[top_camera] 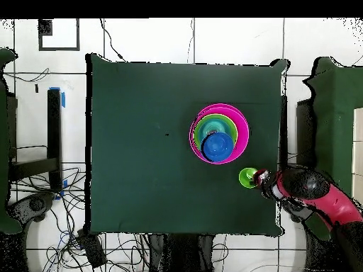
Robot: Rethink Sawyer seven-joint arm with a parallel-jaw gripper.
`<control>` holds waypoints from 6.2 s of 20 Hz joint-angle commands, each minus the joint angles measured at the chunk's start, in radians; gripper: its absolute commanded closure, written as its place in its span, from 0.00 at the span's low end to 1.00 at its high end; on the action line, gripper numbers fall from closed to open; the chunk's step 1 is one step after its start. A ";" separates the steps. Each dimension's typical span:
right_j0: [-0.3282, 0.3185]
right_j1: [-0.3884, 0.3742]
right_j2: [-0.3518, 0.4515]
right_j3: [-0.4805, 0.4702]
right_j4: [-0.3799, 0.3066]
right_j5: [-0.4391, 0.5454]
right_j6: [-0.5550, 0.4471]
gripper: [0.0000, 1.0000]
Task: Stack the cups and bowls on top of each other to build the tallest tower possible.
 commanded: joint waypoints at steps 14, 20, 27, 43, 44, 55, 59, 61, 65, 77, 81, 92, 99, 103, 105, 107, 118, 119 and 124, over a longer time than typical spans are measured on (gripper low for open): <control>0.023 0.027 0.084 -0.108 -0.088 0.107 -0.278 1.00; 0.016 -0.042 0.078 -0.045 -0.074 0.130 -0.265 1.00; 0.014 -0.222 0.064 0.101 -0.032 0.173 -0.225 1.00; 0.013 -0.417 0.094 0.174 0.026 0.358 -0.236 1.00; 0.013 -0.426 0.101 0.184 0.038 0.361 -0.231 1.00; -0.021 -0.402 0.177 0.223 0.190 0.347 -0.227 1.00; -0.052 -0.354 0.255 0.250 0.285 0.325 -0.244 1.00; -0.061 -0.334 0.283 0.264 0.312 0.306 -0.246 1.00; -0.083 -0.289 0.334 0.284 0.350 0.262 -0.252 1.00; -0.150 -0.189 0.490 0.341 0.429 0.198 -0.224 1.00; -0.153 -0.134 0.514 0.307 0.413 0.199 -0.223 1.00; -0.157 -0.035 0.548 0.225 0.341 0.191 -0.209 1.00; -0.150 -0.015 0.545 0.158 0.304 0.227 -0.210 1.00; -0.158 -0.053 0.547 0.144 0.289 0.288 -0.192 1.00; -0.165 -0.075 0.550 0.141 0.287 0.322 -0.184 1.00; -0.171 -0.093 0.552 0.137 0.284 0.351 -0.180 1.00; -0.199 -0.128 0.573 0.145 0.271 0.399 -0.173 1.00; -0.198 -0.125 0.572 0.143 0.270 0.397 -0.174 1.00; -0.205 -0.125 0.583 0.162 0.277 0.374 -0.171 1.00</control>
